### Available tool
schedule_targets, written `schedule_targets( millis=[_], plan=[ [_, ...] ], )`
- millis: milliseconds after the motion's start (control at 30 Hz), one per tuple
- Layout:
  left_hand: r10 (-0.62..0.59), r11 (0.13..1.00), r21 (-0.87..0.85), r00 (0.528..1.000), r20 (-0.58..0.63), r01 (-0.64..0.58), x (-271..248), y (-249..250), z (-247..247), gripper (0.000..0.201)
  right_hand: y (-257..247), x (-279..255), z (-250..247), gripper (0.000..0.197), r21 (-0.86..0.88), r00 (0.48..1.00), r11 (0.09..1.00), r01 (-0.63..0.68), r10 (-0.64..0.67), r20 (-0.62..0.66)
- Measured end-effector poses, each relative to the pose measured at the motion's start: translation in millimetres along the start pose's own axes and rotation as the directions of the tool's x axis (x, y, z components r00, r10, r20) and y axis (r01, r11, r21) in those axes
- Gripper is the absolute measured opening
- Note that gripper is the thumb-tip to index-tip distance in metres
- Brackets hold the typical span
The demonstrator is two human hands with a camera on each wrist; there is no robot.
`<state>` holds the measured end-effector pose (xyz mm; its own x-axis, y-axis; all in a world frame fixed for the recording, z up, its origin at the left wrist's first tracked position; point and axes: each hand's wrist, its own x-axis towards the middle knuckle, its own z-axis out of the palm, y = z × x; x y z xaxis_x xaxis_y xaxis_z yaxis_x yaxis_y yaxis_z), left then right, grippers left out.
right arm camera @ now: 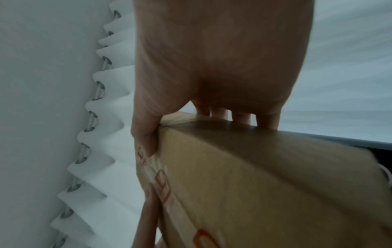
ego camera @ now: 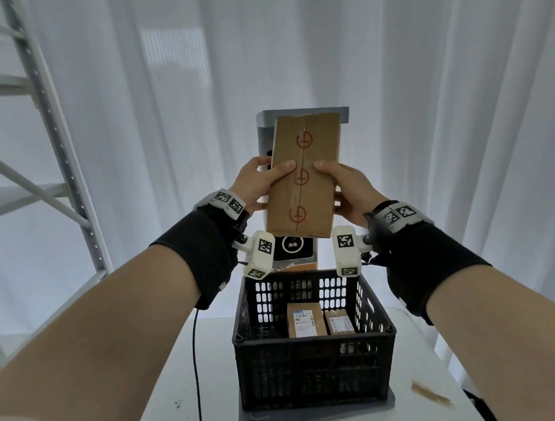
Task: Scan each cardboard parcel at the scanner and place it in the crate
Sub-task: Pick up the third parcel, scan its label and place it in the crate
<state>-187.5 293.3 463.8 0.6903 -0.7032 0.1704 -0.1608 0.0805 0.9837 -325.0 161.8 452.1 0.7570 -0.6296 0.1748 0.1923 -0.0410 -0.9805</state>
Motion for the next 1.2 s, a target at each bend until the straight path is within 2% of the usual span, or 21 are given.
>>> schedule_targets(
  millis=[100, 233, 367, 500, 567, 667, 733, 800, 900, 967, 1200],
  plan=[
    [0.002, 0.999, 0.036, 0.999, 0.033, -0.003, 0.8, -0.1, -4.4, 0.073, 3.0, -2.2, -1.7, 0.048, -0.048, 1.000, 0.999, 0.012, -0.012, 0.011],
    [-0.010, 0.997, 0.076, 0.995, 0.098, 0.002, 1.1, -2.7, -9.9, 0.060, 6.7, -2.5, -2.8, 0.043, -0.105, 0.999, 0.994, 0.023, -0.026, -0.032],
    [-0.030, 0.997, 0.068, 0.992, 0.122, 0.022, 1.6, -5.5, -9.2, 0.045, 8.4, 1.8, -5.5, 0.057, -0.135, 0.994, 0.990, 0.032, -0.045, -0.100],
    [-0.050, 0.998, 0.055, 0.993, 0.110, 0.044, 1.5, -7.4, -6.8, 0.043, 10.1, 7.5, -3.1, 0.056, -0.162, 0.982, 0.986, 0.050, -0.078, -0.171],
    [-0.063, 0.997, 0.059, 0.994, 0.090, 0.057, 2.9, -9.7, -6.5, 0.051, 10.0, 10.5, -0.9, 0.057, -0.224, 0.974, 0.972, 0.071, -0.116, -0.195],
    [-0.070, 0.996, 0.051, 0.995, 0.076, 0.067, 4.5, -13.0, -5.8, 0.085, 10.1, 13.8, 2.7, 0.059, -0.278, 0.965, 0.957, 0.086, -0.149, -0.215],
    [-0.061, 0.998, 0.037, 0.996, 0.068, 0.058, 6.2, -14.7, -5.5, 0.096, 10.4, 15.6, 5.0, 0.057, -0.292, 0.954, 0.951, 0.098, -0.173, -0.245],
    [-0.045, 0.999, 0.024, 0.997, 0.064, 0.044, 6.1, -14.5, -5.9, 0.092, 10.8, 17.4, 7.3, 0.051, -0.306, 0.945, 0.947, 0.099, -0.186, -0.270],
    [-0.045, 0.999, -0.015, 0.996, 0.077, 0.047, 6.3, -13.5, -8.1, 0.079, 11.7, 20.2, 11.2, 0.023, -0.342, 0.936, 0.933, 0.111, -0.214, -0.281],
    [-0.044, 0.998, -0.033, 0.996, 0.082, 0.046, 6.5, -12.7, -9.7, 0.072, 11.8, 19.8, 13.8, 0.014, -0.326, 0.934, 0.938, 0.115, -0.214, -0.287],
    [-0.041, 0.995, -0.090, 0.997, 0.071, 0.048, 3.8, -8.8, -8.8, 0.050, 9.2, 15.3, 14.2, 0.022, -0.313, 0.931, 0.943, 0.116, -0.213, -0.296]
  ],
)
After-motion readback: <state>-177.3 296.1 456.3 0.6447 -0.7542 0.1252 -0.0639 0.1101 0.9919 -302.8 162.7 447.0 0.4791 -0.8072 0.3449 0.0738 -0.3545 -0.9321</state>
